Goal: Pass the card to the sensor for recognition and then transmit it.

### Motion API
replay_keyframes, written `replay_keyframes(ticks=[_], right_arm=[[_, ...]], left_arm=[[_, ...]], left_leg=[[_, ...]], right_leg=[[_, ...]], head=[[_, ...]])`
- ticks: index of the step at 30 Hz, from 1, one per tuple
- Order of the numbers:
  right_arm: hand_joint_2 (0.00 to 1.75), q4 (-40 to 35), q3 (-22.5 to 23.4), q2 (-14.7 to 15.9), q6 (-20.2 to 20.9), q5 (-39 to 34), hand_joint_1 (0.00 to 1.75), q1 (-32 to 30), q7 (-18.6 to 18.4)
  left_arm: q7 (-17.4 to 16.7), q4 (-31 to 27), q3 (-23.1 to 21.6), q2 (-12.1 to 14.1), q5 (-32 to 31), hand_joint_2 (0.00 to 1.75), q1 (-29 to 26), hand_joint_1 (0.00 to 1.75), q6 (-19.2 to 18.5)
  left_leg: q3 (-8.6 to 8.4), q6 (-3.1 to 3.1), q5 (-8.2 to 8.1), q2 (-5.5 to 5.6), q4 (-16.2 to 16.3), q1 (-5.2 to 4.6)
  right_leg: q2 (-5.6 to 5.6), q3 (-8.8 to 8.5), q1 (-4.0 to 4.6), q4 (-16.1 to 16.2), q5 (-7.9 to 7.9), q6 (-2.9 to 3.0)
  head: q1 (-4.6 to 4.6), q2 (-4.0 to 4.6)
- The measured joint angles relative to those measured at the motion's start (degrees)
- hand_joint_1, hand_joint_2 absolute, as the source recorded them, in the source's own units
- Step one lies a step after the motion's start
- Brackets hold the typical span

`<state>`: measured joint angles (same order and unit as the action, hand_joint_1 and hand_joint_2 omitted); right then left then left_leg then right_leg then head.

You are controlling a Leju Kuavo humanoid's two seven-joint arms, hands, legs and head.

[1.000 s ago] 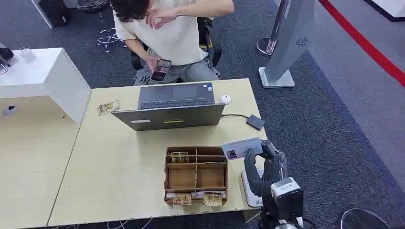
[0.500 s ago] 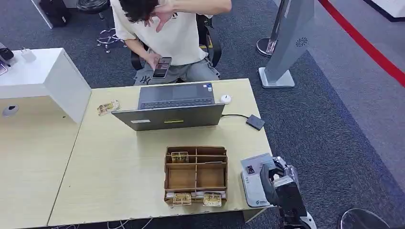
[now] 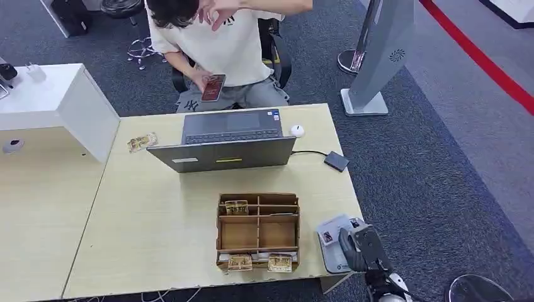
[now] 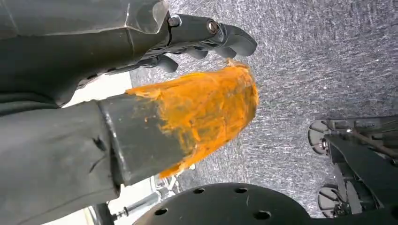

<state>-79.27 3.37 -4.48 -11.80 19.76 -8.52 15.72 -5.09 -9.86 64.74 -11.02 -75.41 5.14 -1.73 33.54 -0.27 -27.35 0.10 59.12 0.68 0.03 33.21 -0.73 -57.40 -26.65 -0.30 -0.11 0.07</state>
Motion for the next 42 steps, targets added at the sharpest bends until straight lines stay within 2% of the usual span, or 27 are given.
replay_keyframes(ticks=[10,26,32,42], right_arm=[[1.75,4.00,3.63,0.66,0.96,-1.44,1.75,1.37,0.31],[1.75,1.07,6.58,0.66,3.32,-1.55,1.75,1.49,1.68],[1.75,0.61,7.34,1.33,5.90,-2.08,1.75,1.56,1.49],[1.75,2.62,6.49,4.66,10.60,2.23,1.75,2.12,-0.11]], left_arm=[[-0.02,0.00,0.04,-0.07,0.15,0.00,-0.14,0.00,0.02],[0.00,0.00,0.52,-0.07,0.24,0.00,-0.13,0.00,0.02],[0.15,0.00,0.94,-0.07,0.31,0.00,-0.14,0.00,0.00],[0.31,0.00,0.98,0.00,0.33,0.00,-0.12,0.00,-0.31]], left_leg=[[0.04,0.00,0.00,0.03,0.00,-0.01],[0.05,0.00,0.00,0.03,0.00,-0.01],[0.06,0.00,0.00,0.04,0.00,-0.02],[0.06,0.00,0.00,0.04,0.00,-0.02]], right_leg=[[0.03,0.01,-0.01,0.00,0.01,0.00],[0.03,0.01,-0.01,0.00,0.00,0.00],[0.03,0.01,-0.01,0.00,0.00,0.00],[0.03,0.01,-0.02,0.00,0.01,0.00]], head=[[-0.02,0.00],[-0.02,0.00],[-0.02,0.00],[-0.02,0.00]])
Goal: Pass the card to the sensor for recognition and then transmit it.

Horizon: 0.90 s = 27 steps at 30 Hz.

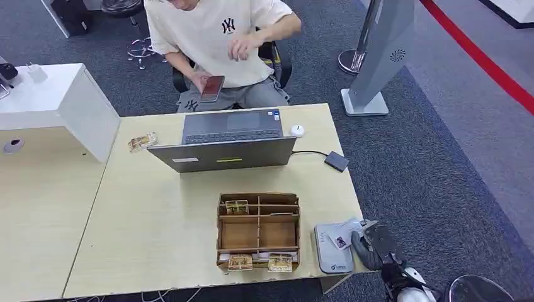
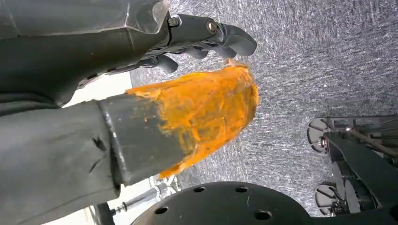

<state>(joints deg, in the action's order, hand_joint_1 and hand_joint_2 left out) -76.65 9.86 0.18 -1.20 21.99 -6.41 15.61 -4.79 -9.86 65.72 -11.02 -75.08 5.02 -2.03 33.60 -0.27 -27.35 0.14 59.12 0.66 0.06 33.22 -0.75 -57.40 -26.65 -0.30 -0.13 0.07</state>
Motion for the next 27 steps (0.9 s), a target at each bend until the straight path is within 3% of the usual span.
replay_keyframes(ticks=[18,27], right_arm=[[1.75,4.00,-2.25,3.58,2.49,1.94,1.75,3.40,0.02],[1.75,6.29,-3.58,6.64,6.31,1.79,1.75,5.78,0.11]], left_arm=[[-0.02,-0.02,0.11,0.02,0.00,0.00,-0.01,0.00,-0.04],[-0.02,-0.02,0.11,0.13,-0.15,0.00,-0.02,0.00,-0.26]], left_leg=[[-0.08,0.00,0.00,-0.01,0.01,0.00],[-0.14,0.00,0.00,-0.02,0.01,0.00]], right_leg=[[-0.01,-0.06,0.00,0.00,0.01,0.00],[-0.01,-0.13,0.00,0.01,0.02,-0.01]], head=[[0.00,0.00],[0.02,0.00]])
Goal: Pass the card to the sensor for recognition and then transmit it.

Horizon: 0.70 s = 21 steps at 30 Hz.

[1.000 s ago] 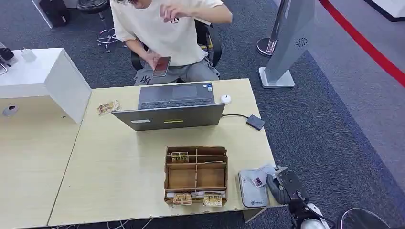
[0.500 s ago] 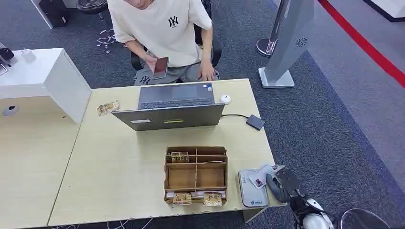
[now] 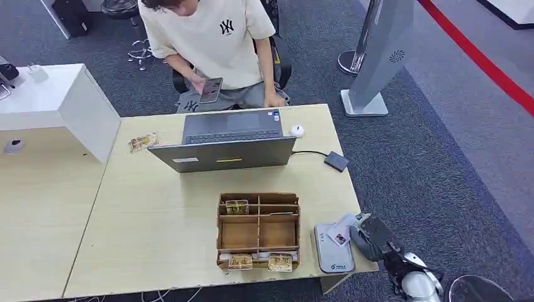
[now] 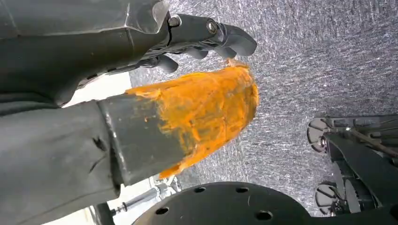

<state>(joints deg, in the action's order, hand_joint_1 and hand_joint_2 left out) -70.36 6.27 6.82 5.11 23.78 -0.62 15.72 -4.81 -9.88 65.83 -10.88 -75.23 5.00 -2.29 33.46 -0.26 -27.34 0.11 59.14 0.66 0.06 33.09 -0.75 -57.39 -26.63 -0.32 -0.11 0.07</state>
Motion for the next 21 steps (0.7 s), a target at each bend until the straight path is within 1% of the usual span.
replay_keyframes(ticks=[3,7,12,17,21], right_arm=[[1.75,0.52,-0.48,1.51,2.16,-0.83,1.75,0.86,0.15],[1.75,1.07,-0.96,3.02,3.41,-1.55,1.75,1.69,0.17],[1.75,2.06,-1.18,4.33,5.34,-3.96,1.75,2.72,1.14],[1.75,2.78,-1.27,5.62,8.35,-7.13,1.75,3.11,2.23],[1.75,2.99,-1.33,6.51,9.96,-8.35,1.75,3.23,2.43]], left_arm=[[0.00,0.00,0.00,0.15,-0.02,0.00,-0.02,0.00,-0.20],[0.00,0.00,0.00,0.28,-0.02,0.00,-0.02,0.00,-0.59],[0.00,0.00,0.00,0.35,-0.11,0.00,-0.02,0.00,-0.63],[0.02,0.00,0.00,0.37,-0.20,0.00,-0.02,0.00,-0.72],[0.02,0.00,0.00,0.37,-0.28,0.00,-0.02,0.00,-0.81]], left_leg=[[0.01,0.01,0.01,0.01,0.01,-0.01],[0.02,0.01,0.01,0.01,0.02,-0.01],[0.03,0.01,0.00,0.03,0.03,-0.01],[0.05,0.01,0.00,0.04,0.03,-0.01],[0.06,0.01,0.00,0.04,0.03,-0.01]], right_leg=[[0.00,0.00,-0.01,0.00,0.02,-0.03],[0.00,0.00,-0.01,0.00,0.02,-0.03],[0.01,0.01,-0.01,0.00,0.02,-0.03],[0.01,0.03,-0.01,0.00,0.02,-0.03],[0.01,0.03,-0.01,0.00,0.02,-0.03]], head=[[-0.02,0.00],[-0.02,0.00],[-0.02,0.00],[-0.02,0.00],[-0.02,0.00]])
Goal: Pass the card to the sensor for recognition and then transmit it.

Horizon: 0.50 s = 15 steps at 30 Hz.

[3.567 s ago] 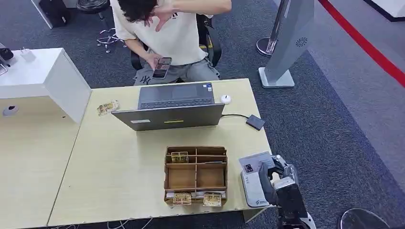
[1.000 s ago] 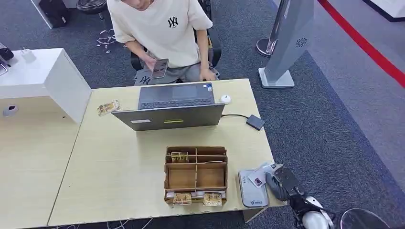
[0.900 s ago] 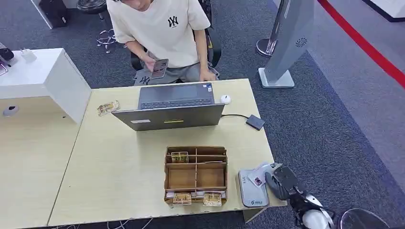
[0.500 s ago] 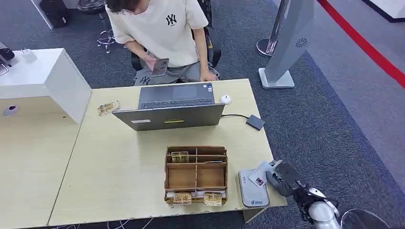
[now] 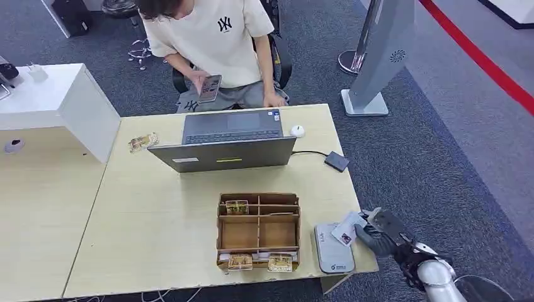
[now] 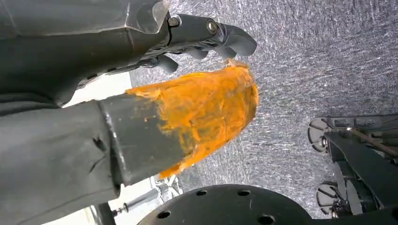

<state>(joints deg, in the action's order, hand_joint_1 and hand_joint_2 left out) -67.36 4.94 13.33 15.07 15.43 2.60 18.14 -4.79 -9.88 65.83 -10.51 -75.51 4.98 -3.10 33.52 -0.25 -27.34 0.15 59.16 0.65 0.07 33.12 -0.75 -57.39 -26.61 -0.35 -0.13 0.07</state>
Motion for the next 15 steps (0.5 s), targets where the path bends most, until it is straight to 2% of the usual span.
replay_keyframes(ticks=[9,15], right_arm=[[1.75,-0.07,-0.28,3.33,6.68,-5.25,1.75,0.26,1.55],[1.75,-2.31,-1.38,4.79,7.22,-6.12,1.75,-0.09,1.53]], left_arm=[[0.00,0.00,0.00,0.00,-0.18,0.00,0.00,0.00,-0.15],[0.00,0.00,0.00,0.00,-0.26,0.00,0.00,0.00,-0.33]], left_leg=[[0.02,0.02,-0.01,0.00,0.00,0.00],[0.02,0.01,-0.02,0.00,0.00,0.00]], right_leg=[[0.00,0.02,0.00,0.00,0.00,0.00],[0.00,0.03,0.00,0.00,0.00,0.00]], head=[[0.00,0.00],[0.00,0.00]])
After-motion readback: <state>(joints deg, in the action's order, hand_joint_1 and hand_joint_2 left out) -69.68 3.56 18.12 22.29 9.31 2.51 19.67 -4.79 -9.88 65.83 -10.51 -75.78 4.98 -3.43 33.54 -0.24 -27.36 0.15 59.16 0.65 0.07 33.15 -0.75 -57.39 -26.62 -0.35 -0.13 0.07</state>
